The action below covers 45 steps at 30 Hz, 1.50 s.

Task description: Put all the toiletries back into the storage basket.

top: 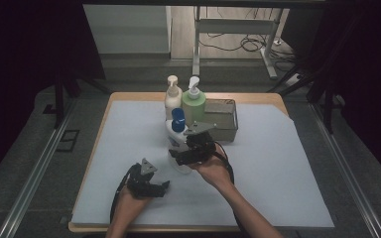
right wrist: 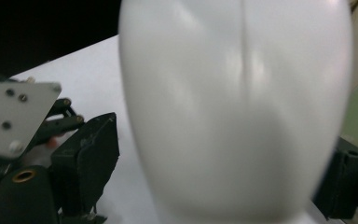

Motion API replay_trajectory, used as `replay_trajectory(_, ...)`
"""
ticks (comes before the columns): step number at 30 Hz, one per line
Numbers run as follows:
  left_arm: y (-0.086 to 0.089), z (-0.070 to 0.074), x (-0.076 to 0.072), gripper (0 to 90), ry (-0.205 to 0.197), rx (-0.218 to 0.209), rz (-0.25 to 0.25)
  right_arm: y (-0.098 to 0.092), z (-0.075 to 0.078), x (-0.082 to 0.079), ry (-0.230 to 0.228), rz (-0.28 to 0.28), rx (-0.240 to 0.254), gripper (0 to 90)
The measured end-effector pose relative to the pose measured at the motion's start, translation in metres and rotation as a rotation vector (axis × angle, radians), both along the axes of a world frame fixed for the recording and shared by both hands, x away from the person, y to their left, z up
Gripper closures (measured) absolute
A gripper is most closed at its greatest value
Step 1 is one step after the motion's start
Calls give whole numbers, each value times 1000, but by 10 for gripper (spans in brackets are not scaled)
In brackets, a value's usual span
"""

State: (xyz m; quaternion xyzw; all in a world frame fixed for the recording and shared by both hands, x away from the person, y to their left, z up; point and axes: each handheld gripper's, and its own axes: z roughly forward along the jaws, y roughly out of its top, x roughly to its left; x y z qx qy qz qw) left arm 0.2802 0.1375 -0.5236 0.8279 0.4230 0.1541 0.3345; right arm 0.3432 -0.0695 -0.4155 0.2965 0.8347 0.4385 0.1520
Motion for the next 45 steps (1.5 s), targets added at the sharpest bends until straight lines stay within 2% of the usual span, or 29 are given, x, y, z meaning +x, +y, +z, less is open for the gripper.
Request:
replay_trajectory(6, 0, 0, 0, 121, 0, 0, -2, 9, -1, 5, -13, -19, -13, 187)
replay_trajectory(10, 0, 0, 0, 121, 2, 1, -3, 12, -3, 7, 1, -22, 3, 296)
replay_trajectory(13, 0, 0, 0, 121, 0, 0, 1, 13, -2, 7, -28, -38, -20, 378)
replay_trajectory(17, 0, 0, 0, 121, -1, -1, -1, 10, -2, 7, -21, -35, -14, 388)
replay_trajectory(25, 0, 0, 0, 121, 0, -4, 3, 10, 4, 2, -15, -12, -59, 395)
replay_trajectory(28, 0, 0, 0, 121, 0, -4, 4, 7, 7, 1, -8, -4, -60, 396)
replay_trajectory(35, 0, 0, 0, 121, 0, -3, 3, -8, 23, -2, 21, 1, -40, 396)
replay_trajectory(45, 0, 0, 0, 121, 2, -2, 0, -34, 42, -5, 20, -18, -46, 397)
